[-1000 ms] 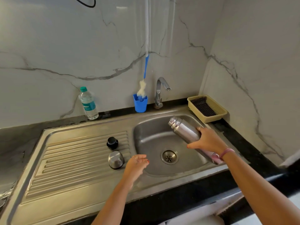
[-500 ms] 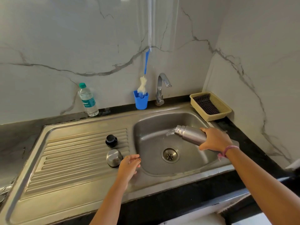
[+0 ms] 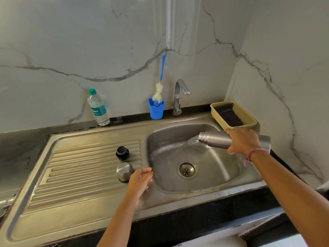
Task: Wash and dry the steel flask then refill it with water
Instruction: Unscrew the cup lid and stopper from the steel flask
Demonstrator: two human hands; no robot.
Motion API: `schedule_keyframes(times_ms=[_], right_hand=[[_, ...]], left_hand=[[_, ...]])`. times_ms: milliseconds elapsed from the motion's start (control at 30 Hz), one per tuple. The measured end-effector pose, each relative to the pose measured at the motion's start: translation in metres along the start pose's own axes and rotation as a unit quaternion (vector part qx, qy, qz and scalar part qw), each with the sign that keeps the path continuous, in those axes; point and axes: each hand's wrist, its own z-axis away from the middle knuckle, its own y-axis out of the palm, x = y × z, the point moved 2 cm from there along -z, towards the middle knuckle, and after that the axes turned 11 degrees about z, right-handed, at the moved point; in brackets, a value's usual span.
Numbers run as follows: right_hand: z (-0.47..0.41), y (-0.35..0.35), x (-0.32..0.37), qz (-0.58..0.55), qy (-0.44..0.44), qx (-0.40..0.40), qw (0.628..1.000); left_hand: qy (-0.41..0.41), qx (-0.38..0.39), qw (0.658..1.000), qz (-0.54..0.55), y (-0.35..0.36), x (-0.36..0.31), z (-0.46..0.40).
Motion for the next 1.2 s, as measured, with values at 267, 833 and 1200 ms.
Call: schedule_keyframes(times_ms=[267, 833, 1200], right_hand=[[-0.012, -0.01, -0.014, 0.027, 0.021, -0.055, 0.998], [-0.022, -0.042, -0.012, 0.211, -0.038, -0.167, 0.962], [-0.024, -0.046, 0.001, 0.28, -0.107, -0.192, 0.934]], left_hand=[[0.0, 0.002, 1.0, 0.007, 0.006, 0.002, 0.005], [-0.003, -0.012, 1.0, 0.014, 0.011, 0.005, 0.01], [-0.006, -0.021, 0.999, 0.024, 0.011, 0.002, 0.009]])
